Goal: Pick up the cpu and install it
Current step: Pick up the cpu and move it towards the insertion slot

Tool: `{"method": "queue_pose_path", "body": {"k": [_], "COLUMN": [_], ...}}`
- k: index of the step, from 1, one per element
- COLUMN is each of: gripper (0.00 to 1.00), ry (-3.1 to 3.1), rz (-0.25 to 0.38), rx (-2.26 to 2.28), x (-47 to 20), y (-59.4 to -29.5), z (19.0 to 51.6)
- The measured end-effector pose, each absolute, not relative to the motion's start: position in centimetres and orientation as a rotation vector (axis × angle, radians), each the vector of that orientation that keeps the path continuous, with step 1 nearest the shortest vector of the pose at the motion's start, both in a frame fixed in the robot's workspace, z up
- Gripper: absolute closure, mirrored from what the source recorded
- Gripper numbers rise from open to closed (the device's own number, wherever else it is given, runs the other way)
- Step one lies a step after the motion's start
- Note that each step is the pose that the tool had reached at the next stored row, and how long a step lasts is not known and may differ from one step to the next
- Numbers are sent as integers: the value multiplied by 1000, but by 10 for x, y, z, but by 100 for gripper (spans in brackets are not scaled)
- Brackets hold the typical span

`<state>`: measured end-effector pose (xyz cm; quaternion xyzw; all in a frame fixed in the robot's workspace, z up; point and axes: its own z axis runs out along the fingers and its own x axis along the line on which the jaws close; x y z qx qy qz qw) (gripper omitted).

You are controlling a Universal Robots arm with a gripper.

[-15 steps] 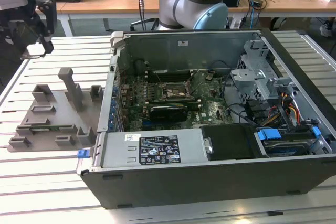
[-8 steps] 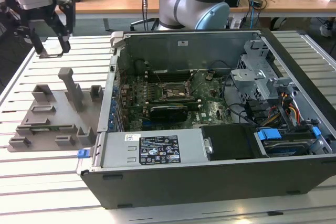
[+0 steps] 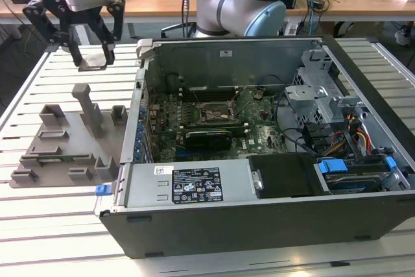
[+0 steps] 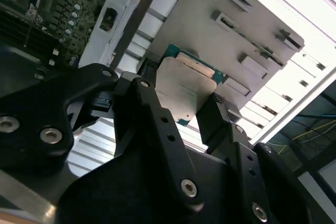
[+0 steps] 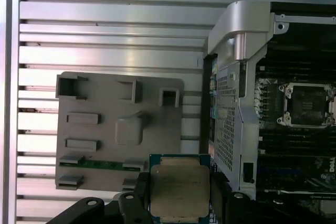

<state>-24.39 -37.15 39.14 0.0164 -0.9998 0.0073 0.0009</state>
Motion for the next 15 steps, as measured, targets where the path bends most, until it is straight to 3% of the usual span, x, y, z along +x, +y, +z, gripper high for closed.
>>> {"method": "queue_pose_path", "body": {"k": [15], "gripper": [45], "ry": [-3124], "rz": [22], "rx": [49], "x": [-153], "y": [-364], "z": [383]}}
